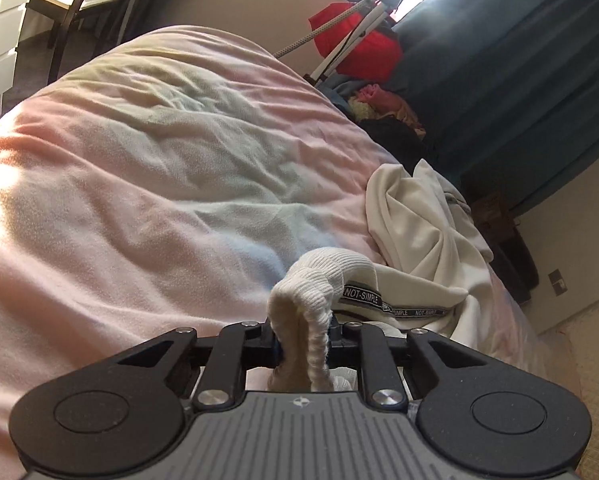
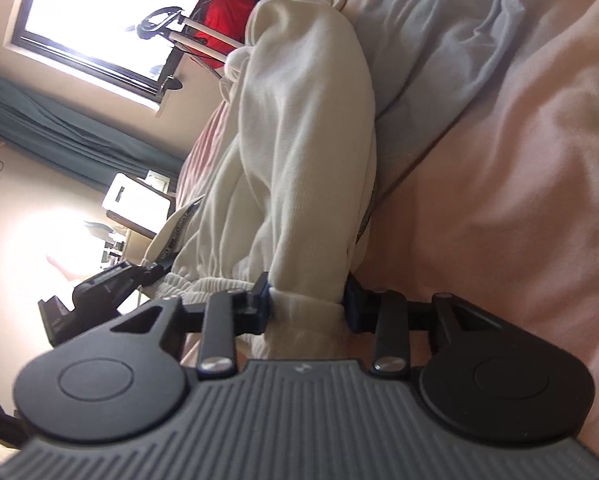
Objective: Fold clothes
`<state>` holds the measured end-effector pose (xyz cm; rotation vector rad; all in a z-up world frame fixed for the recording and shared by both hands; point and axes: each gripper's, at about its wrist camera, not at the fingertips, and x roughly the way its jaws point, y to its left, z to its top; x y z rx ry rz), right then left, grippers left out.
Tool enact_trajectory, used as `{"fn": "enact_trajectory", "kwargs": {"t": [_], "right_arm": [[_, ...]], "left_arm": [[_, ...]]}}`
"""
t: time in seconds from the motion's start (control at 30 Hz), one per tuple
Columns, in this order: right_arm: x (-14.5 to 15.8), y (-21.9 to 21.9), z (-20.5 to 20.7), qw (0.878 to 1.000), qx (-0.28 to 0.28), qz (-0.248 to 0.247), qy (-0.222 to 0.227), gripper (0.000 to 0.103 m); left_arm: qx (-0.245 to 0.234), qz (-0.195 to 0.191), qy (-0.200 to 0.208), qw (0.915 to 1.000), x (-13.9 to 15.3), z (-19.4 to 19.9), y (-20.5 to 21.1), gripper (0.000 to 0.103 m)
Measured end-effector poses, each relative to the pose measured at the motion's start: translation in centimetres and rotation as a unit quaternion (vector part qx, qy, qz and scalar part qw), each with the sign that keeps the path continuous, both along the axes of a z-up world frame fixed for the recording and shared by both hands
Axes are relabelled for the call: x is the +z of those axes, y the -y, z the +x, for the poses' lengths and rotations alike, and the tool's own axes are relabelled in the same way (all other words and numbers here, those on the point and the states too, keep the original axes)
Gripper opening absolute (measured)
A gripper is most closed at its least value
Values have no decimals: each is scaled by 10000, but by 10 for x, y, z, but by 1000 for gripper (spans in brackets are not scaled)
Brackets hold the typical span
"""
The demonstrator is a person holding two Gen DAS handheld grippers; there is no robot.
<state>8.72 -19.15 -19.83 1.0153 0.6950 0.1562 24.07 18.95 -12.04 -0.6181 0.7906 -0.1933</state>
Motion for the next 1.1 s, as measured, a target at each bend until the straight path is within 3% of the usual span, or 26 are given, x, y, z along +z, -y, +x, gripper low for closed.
{"fn": "enact_trajectory", "kwargs": {"t": [0.2, 0.37, 0.53, 0.63, 0.83, 0.87, 0.93, 0.97, 1.0, 1.07, 1.1], "right_arm": [[23, -84, 49, 9948, 547, 630, 581, 30], [28, -174, 117, 9825, 1343, 1001, 819, 29], [18, -246, 176, 9742, 1808, 1108, 772, 29], [7, -275, 205, 9742, 1964, 941, 590, 29], [-9, -287, 215, 9740, 2164, 539, 392, 34], [-7, -287, 214, 9732, 2212, 468, 426, 37], [-2, -288, 210, 9718, 2289, 262, 510, 45], [3, -289, 207, 9712, 2311, 101, 568, 57], [8, -290, 203, 9704, 2332, -61, 625, 75], [20, -290, 194, 9674, 2369, -405, 801, 100], [27, -290, 187, 9654, 2384, -545, 909, 103]], "left_arm": [[643, 610, 691, 9937, 65, 52, -43, 18], [1153, 1546, 798, 9780, 104, 116, -96, 18], [1616, 2172, 396, 9618, 92, 184, -142, 18], [1624, 2317, 165, 9590, 65, 217, -157, 19], [1380, 2653, -150, 9541, 16, 254, -155, 24], [1375, 2709, -163, 9526, 13, 254, -154, 29], [1325, 2727, -111, 9529, 13, 251, -153, 50], [1295, 2738, -73, 9530, 17, 248, -152, 65], [1292, 2778, -45, 9519, 21, 244, -151, 74], [1327, 2893, 3, 9480, 32, 235, -148, 86], [1307, 2915, 65, 9476, 39, 228, -146, 90]]}}
